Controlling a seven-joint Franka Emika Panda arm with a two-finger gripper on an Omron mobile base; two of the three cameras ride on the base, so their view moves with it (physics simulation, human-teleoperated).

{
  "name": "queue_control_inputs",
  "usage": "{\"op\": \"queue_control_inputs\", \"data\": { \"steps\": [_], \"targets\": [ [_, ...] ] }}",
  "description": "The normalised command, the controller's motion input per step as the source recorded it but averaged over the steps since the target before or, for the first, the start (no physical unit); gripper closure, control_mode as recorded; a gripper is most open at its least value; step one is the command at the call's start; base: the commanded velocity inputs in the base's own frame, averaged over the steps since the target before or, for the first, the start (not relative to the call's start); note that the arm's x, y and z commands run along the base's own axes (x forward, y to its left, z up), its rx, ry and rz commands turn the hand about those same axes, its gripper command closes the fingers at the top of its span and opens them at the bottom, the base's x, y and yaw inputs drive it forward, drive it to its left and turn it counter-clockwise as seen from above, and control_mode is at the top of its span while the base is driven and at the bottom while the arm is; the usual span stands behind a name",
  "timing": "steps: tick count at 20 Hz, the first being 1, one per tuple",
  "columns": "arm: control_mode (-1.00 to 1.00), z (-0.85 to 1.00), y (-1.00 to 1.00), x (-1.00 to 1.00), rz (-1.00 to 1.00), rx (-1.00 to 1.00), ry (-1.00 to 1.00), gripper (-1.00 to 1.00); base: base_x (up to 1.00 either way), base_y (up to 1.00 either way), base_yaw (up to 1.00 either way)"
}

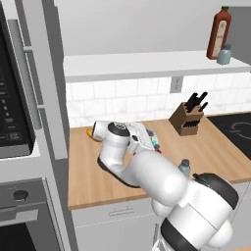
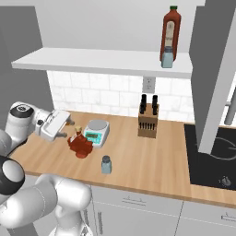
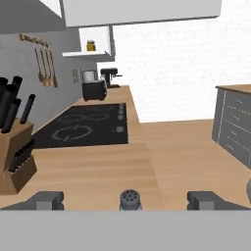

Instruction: Put the shaker and condiment bottle from the counter next to their counterparts in the cabinet.

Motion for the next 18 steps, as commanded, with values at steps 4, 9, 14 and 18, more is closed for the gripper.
{"op": "queue_control_inputs", "data": {
  "steps": [4, 9, 14, 18],
  "targets": [
    [-1.0, 0.0, 0.0, 0.0, 0.0, 0.0, 0.0, -1.0, 0.0, 0.0, 0.0],
    [-1.0, 0.0, 0.01, 0.13, 0.0, 0.0, 0.0, -1.0, 0.0, 0.0, 0.0],
    [-1.0, 0.0, 0.07, 0.24, 0.0, 0.0, 0.0, -1.0, 0.0, 0.0, 0.0],
    [-1.0, 0.0, 0.06, 0.31, 0.0, 0.0, 0.01, -1.0, 0.0, 0.0, 0.0]
  ]
}}
